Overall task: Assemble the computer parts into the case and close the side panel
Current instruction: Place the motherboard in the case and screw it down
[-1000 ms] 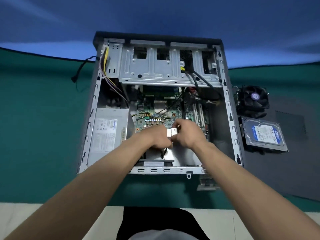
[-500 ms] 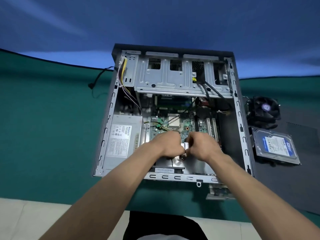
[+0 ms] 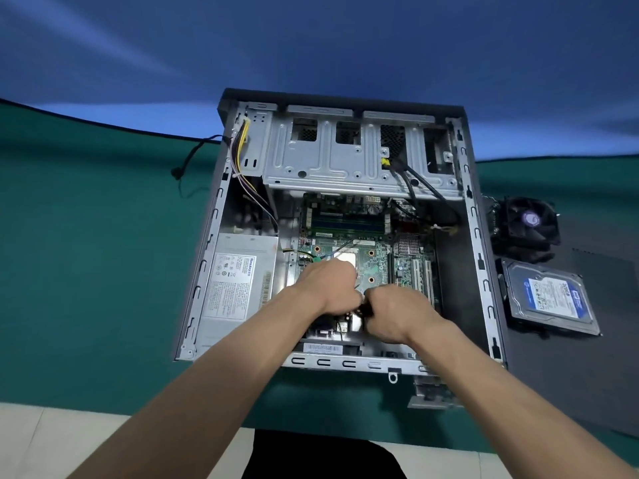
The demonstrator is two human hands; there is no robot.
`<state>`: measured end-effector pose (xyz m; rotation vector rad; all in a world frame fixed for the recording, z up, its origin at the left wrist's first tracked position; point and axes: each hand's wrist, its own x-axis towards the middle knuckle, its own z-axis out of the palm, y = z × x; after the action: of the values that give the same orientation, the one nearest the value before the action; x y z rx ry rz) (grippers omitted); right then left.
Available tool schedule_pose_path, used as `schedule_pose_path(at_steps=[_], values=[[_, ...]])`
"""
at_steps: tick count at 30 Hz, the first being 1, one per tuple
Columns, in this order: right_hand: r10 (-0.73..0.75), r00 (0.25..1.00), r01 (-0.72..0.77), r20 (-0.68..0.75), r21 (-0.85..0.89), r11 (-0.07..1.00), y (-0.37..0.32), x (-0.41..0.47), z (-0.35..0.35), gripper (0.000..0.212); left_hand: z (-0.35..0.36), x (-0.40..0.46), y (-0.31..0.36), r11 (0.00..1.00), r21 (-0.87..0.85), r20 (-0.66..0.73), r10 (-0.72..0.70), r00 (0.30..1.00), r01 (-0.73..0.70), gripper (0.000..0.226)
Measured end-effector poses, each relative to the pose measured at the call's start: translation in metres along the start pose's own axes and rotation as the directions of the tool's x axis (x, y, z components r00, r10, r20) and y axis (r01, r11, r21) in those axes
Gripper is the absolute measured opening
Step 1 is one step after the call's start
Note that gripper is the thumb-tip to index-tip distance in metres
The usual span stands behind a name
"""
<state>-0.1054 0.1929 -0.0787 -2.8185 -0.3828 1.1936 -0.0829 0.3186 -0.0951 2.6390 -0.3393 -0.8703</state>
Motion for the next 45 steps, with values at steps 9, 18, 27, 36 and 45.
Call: schedule_pose_path(at_steps=[9, 18, 27, 36, 45], values=[[0.439, 0.89, -0.404, -0.118, 0.237, 0.883, 0.012, 0.03, -0.002, 0.03, -0.005, 0.005, 0.002, 0.998, 0.063, -0.113, -0.019, 0.993, 0.027, 0.033], [0.308, 0.945, -0.303, -0.109, 0.058, 0.951, 0.017, 0.027, 0.001, 0.023, -0.002, 0.009, 0.002, 0.998, -0.052, 0.002, 0.036, 0.999, -0.036, 0.012], [0.427, 0.854, -0.373, -0.297, 0.223, 0.901, 0.023, 0.029, -0.004, 0.018, -0.003, 0.016, -0.005, 0.993, 0.11, -0.4, 0.078, 0.913, -0.037, 0.027], [0.48, 0.853, -0.44, -0.203, 0.213, 0.872, 0.021, 0.037, -0.001, 0.019, 0.005, 0.037, -0.009, 0.964, 0.205, -0.273, -0.111, 0.956, 0.17, 0.055], [0.421, 0.892, -0.363, -0.163, 0.294, 0.884, 0.032, 0.029, -0.007, 0.024, -0.004, 0.047, 0.0, 0.96, 0.134, -0.245, -0.207, 0.947, 0.245, 0.057]])
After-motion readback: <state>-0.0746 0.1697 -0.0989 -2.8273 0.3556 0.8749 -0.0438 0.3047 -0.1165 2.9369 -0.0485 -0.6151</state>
